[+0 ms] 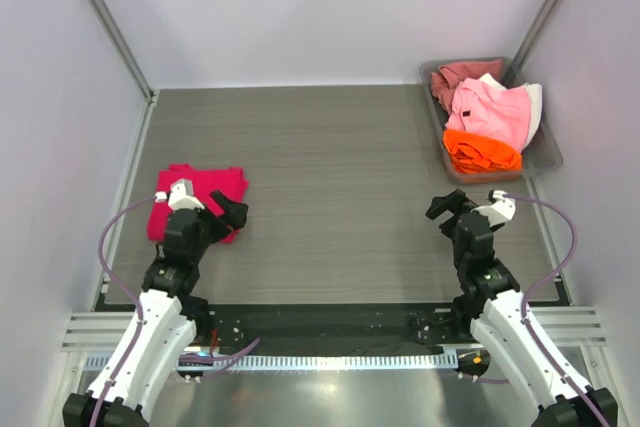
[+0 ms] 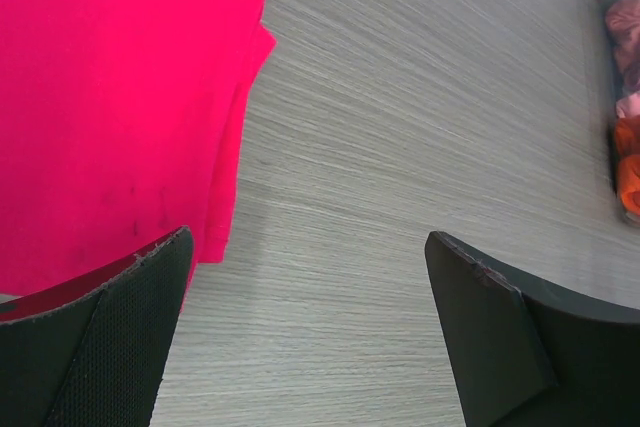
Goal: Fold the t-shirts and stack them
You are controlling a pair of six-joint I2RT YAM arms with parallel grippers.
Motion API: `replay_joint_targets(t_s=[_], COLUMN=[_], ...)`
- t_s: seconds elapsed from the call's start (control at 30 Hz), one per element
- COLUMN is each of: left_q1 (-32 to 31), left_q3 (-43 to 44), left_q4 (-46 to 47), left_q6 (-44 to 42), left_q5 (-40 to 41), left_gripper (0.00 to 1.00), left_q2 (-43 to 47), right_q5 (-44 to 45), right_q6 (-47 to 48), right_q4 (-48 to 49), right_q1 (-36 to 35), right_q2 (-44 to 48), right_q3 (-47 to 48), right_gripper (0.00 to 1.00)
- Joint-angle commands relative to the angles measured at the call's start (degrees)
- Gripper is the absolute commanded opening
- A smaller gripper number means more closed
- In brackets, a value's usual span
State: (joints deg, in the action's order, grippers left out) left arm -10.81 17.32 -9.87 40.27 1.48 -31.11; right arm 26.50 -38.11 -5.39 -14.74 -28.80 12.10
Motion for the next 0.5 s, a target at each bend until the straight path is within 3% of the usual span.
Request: replay_joint_targets(t_s=[0.0,0.17,0.3,0.37,0.47], left_q1=[0.0,0.1,0.0,0.0,0.0], left_q3=[-0.4,-0.3,-0.2,-0.3,-0.5], left_q4=[1.0,1.0,1.1,1.1,1.0], left_q6=[-0.5,-0.7,-0.6,-0.6,-0.5], left_q5=[-1.3,-3.0,-3.2,-3.5,-4.8], left_gripper=[0.99,0.99,1.00,1.00,1.00], left_q2=[0.4,-0.2,-0.1,-0.2,0.3], right_q5=[2.5,6.5,16.3,21.3,20.0], right_q6=[-1.5,0.1,0.5,-0.5,-1.0], right_q4=[0.6,-5.7,-15.3,-19.3,-19.2], right_q1=[-0.1,-0.1,0.0,0.4,4.9], right_q2=[1.4,1.7,-9.6,-18.1,-27.6], right_q3=[2.0,11.6,32.4,38.4,46.7], right_gripper=[1.00,1.00,0.98,0.86,0.80])
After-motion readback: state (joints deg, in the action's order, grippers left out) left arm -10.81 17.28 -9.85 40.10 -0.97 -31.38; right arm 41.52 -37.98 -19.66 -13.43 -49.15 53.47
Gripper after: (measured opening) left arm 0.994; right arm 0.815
